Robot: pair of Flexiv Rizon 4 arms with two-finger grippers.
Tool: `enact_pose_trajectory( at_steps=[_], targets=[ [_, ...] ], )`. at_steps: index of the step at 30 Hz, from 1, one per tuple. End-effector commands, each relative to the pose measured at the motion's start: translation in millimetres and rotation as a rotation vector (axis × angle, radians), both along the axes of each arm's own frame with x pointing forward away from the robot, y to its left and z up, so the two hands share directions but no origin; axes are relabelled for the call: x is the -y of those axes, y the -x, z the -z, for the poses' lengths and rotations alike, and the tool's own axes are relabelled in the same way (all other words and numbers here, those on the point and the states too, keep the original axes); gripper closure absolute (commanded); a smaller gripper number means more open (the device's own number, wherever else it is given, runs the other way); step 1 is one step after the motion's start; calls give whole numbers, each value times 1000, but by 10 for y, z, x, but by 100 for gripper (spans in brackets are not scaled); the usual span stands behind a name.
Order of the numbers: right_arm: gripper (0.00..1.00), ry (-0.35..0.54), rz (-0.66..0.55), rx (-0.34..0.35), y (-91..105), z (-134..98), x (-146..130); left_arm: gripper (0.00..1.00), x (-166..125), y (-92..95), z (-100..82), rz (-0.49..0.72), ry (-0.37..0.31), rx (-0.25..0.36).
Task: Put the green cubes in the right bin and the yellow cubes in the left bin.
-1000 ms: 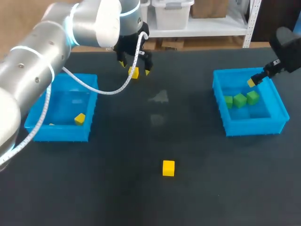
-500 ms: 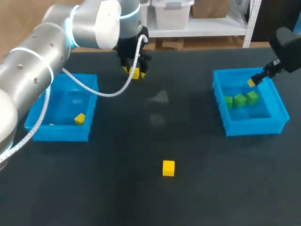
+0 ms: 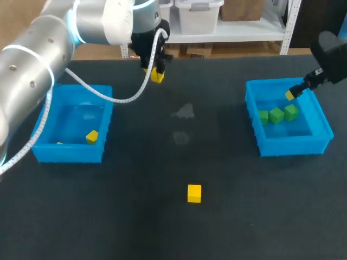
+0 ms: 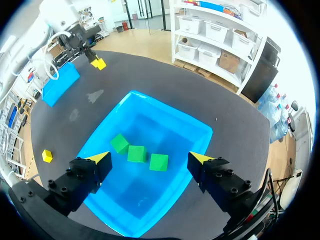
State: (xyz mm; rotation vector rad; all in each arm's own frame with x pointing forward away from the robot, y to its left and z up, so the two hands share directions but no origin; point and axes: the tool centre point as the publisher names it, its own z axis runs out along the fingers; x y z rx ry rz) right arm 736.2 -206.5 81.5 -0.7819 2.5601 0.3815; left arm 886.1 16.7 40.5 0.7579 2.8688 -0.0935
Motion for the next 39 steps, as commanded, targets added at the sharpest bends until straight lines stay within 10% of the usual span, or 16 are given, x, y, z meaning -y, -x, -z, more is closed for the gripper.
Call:
enact_pose_trajectory(
  at_steps=[1,14,33,34,36,39],
  targets=[
    [0,0,0,2,7,0,2,100,-140,176,-393,0,24,69],
    [0,0,0,2,7,0,2,100,-1160,881,-1044,-123,9,173],
    [0,0,0,2,7,0,2,100,-2155,2231,-455,-390,-48,10],
    [0,0,0,2,7,0,2,87,-2148,2252,-426,-388,-55,-1],
    [0,0,0,2,7,0,2,0,-2126,2261,-378,-377,-50,-10],
    [0,0,0,2,7,0,2,0,-2034,2237,-388,-333,-44,-14]
  ],
)
